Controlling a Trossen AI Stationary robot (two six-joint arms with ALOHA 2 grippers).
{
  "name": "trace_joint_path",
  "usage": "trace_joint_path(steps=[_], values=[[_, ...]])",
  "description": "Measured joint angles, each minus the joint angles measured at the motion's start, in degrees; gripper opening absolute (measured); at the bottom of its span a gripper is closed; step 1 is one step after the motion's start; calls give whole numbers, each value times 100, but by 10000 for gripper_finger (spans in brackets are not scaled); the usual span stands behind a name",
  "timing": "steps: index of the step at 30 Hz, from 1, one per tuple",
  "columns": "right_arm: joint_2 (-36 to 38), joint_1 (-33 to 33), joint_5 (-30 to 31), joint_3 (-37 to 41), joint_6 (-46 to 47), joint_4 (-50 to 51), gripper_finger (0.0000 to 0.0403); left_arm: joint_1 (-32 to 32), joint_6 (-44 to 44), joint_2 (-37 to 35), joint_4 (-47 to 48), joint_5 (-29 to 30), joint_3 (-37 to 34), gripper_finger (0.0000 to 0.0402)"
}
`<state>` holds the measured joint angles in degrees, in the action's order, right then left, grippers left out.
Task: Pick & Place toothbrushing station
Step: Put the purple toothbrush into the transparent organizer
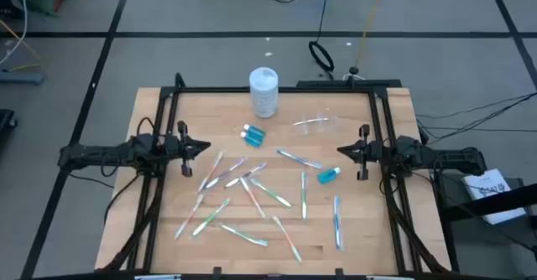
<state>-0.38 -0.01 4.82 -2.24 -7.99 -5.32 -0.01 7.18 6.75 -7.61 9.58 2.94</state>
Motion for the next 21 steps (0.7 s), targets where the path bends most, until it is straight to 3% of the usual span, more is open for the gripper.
trace_joint_path(steps=[15,21], values=[[-32,0,-8,0,56,-79,0,-2,144,782,-712,6,7,26],[-401,-2,157,-1,174,-172,0,-9,144,1391,-679,5,365,26]])
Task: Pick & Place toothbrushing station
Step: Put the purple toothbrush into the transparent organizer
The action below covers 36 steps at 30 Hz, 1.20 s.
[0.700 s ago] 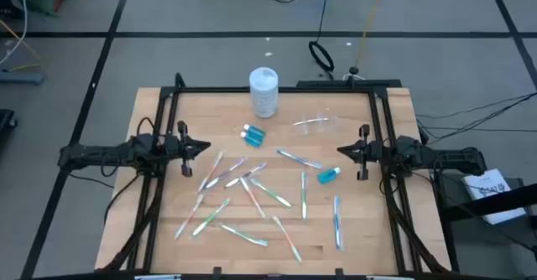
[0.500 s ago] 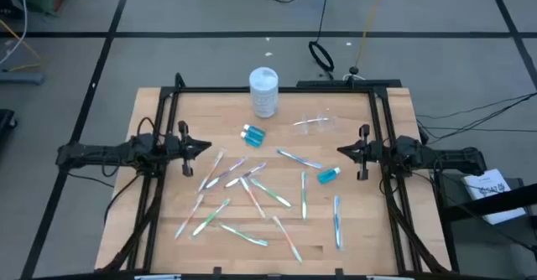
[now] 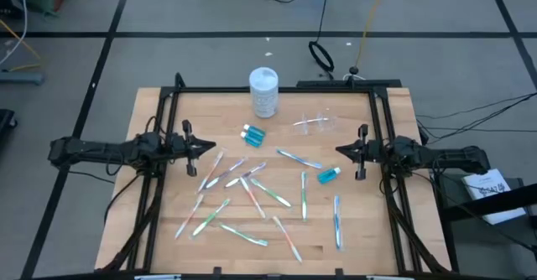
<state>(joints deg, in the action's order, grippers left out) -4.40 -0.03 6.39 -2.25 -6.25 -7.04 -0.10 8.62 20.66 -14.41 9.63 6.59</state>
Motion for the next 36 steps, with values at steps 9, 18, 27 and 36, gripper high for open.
trace_joint_path(steps=[9,18,27,36], values=[[-1024,0,-2,-42,-50,-841,0,-11,-185,1515,662,276,919,26],[-2401,0,-17,-360,-134,-1296,0,-8,-515,2931,1584,867,1882,26],[-3464,0,-42,-611,-349,-1890,0,-11,-567,3862,1931,999,2463,26],[-4450,0,-55,-1326,-289,-1888,0,-8,-246,4443,1944,825,2576,26]])
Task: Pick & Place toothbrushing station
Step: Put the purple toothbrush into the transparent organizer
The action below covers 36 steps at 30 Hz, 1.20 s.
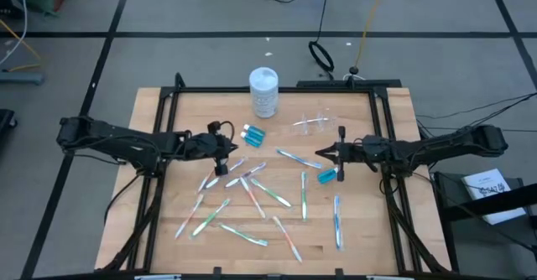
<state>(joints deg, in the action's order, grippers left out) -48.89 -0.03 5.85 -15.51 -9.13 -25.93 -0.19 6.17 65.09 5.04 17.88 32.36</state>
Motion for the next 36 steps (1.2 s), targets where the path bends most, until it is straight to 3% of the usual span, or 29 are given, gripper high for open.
trace_joint_path(steps=[9,15,21,36], values=[[-870,1,-9,-396,-384,-461,0,85,394,318,67,-1203,0,26],[-1270,0,-9,-437,-693,-602,0,225,315,687,99,-1382,0,26],[-1447,-87,-11,-437,-850,-600,0,363,250,1080,90,-1957,0,26],[-1461,-186,-9,-437,-788,-600,0,366,-49,1629,127,-2042,0,26]])
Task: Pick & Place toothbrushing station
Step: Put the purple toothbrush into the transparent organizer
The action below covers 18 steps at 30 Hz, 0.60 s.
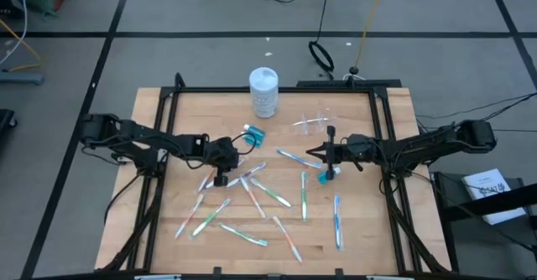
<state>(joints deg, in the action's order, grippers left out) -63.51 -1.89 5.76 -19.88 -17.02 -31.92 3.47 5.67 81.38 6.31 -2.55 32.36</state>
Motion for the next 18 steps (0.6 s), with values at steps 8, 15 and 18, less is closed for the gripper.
trace_joint_path(steps=[8,15,18], values=[[0,0,0,0,-13,0,0,-10,-1250,-7,-240,-2,0,26],[0,0,0,0,0,2,0,-10,-1472,-7,-1067,155,-1,26],[0,-2,0,0,0,4,0,-13,-1440,-10,-1516,148,0,26]])
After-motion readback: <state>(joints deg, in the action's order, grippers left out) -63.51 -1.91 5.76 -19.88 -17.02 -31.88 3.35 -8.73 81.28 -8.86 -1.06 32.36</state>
